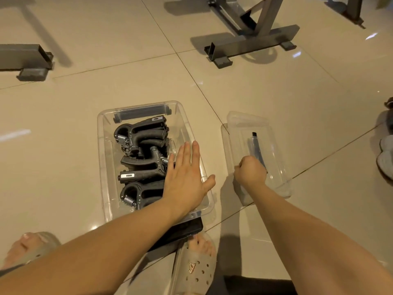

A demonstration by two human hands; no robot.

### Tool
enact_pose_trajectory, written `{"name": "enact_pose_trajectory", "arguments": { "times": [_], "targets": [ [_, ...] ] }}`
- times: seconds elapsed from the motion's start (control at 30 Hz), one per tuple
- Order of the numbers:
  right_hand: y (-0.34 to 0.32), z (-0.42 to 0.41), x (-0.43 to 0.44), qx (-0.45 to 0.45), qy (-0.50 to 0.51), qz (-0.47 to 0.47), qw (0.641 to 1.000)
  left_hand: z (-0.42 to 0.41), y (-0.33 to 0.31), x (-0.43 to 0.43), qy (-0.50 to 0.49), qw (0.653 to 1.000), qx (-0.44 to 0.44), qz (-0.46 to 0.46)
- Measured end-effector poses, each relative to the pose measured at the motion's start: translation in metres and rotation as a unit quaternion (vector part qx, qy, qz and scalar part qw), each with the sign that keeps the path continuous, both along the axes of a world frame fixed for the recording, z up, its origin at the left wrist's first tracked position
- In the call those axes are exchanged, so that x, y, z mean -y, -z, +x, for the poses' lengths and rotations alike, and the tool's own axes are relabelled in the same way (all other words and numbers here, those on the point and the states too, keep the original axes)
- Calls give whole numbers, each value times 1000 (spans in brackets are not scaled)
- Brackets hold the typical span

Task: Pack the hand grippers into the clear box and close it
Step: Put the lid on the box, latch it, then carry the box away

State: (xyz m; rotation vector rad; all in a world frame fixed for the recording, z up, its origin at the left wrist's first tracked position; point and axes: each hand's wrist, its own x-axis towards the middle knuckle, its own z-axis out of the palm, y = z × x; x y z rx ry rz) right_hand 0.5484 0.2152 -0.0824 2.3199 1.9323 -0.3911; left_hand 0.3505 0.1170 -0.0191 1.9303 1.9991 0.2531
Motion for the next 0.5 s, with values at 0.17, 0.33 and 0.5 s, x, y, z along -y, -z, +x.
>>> {"name": "enact_pose_trajectory", "arguments": {
  "times": [0.17, 0.33, 0.5],
  "targets": [
    [-74, -20, 1, -100, 54, 46, 992, -8, -18, -5, 18, 998, -4, -59],
    [-155, -53, 22, -173, 33, 76, 982, -44, -70, 2, 13, 997, 56, -48],
    [-220, -87, 45, -206, -23, 123, 971, -78, -119, 13, -56, 990, 131, -12]
  ]
}}
